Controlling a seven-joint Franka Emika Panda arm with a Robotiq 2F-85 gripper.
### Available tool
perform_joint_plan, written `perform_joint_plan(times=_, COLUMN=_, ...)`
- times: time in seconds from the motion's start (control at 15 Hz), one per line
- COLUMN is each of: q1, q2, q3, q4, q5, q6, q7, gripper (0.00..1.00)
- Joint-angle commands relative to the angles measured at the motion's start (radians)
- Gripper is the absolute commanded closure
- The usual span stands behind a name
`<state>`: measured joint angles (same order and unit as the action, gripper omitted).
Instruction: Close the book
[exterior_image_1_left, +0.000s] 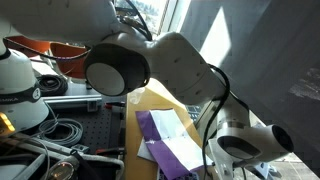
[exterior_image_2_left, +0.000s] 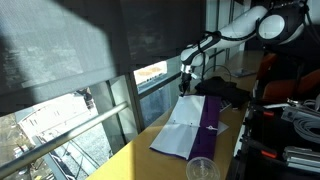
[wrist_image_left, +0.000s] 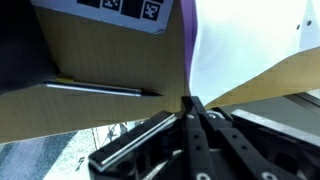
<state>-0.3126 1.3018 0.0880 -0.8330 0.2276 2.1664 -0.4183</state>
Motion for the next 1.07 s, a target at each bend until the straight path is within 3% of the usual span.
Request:
perform_joint_plan(times=0.0, q1=0.0, q2=-0.107, q3=-0.011, q4=-0.067, q5=-0.012, q6=-0.043, q7=0.001, gripper=1.0)
perform_joint_plan(times=0.4, q1=-0.007, q2=-0.295, q3=-0.039, q4=-0.179, q5=-0.03, q6=-0.046, q7=-0.018, gripper=1.0)
perform_joint_plan(times=1.0, q1=-0.012, q2=-0.594, q3=-0.054, q4=-0.564, q5=-0.042, q6=0.031, q7=-0.074, gripper=1.0)
